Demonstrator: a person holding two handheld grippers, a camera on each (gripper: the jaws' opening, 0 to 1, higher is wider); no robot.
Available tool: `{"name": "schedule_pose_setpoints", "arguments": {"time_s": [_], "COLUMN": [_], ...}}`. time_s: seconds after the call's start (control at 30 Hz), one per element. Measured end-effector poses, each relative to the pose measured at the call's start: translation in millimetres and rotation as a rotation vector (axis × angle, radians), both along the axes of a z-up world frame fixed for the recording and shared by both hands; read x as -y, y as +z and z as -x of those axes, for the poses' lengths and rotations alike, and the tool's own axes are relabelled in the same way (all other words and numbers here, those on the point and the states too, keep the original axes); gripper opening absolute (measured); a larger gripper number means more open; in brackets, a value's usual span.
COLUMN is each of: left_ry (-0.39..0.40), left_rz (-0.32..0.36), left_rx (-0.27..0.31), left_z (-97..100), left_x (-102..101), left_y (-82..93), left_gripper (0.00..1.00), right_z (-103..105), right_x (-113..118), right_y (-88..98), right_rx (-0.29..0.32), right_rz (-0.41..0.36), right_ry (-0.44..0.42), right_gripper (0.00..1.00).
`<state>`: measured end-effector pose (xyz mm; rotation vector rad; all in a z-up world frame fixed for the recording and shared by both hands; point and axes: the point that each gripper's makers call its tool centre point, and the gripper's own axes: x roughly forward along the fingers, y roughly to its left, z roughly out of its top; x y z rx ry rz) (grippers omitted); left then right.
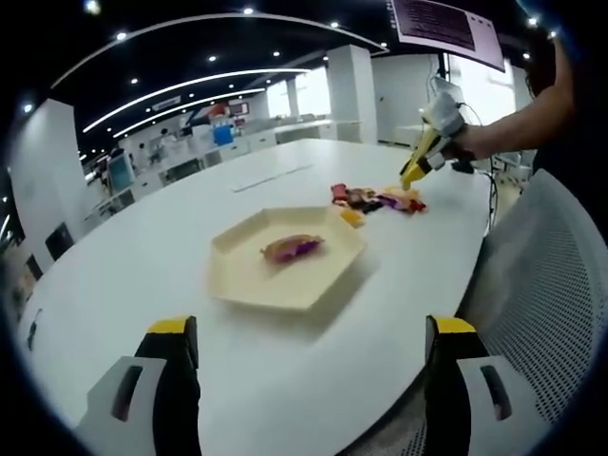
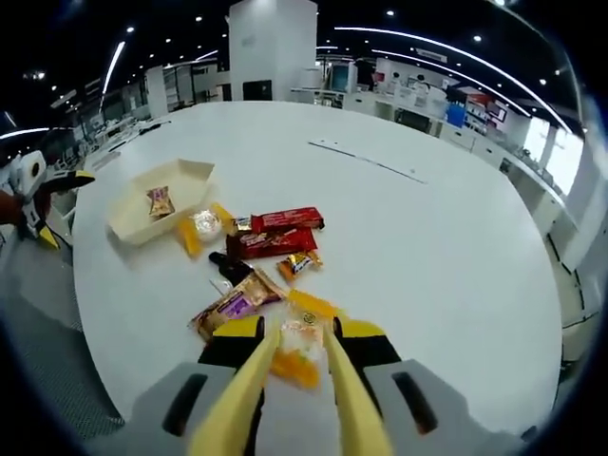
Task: Place the target food into the container with the food tongs after gripping and lifting it, then release it inside without dropping or visibly crushing the food.
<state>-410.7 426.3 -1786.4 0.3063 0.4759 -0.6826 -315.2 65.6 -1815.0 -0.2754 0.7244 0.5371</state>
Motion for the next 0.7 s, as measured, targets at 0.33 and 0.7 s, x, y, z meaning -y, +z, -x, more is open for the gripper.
{"name": "schedule_pose_setpoints", "arguments": {"time_s": [0.33, 0.7], "left_ry": [0.001, 0.005], "left_rz": [0.000, -0.005], "left_rx": [-0.004, -0.017], "left_z": [0.6, 1.2], "left_x": [1.3, 2.0], "left_y": [-0.2, -1.7], "left_gripper": [0.95, 0.95], "right_z": [7.6, 11.1], "right_x": [14.6, -3.4], "right_y": [2.0, -11.8], "right_rx": [-0.016, -0.002], "right_rz": [-0.014, 0.074], "right_ry": [0.027, 0.201], "right_gripper": [0.28, 0.29]}}
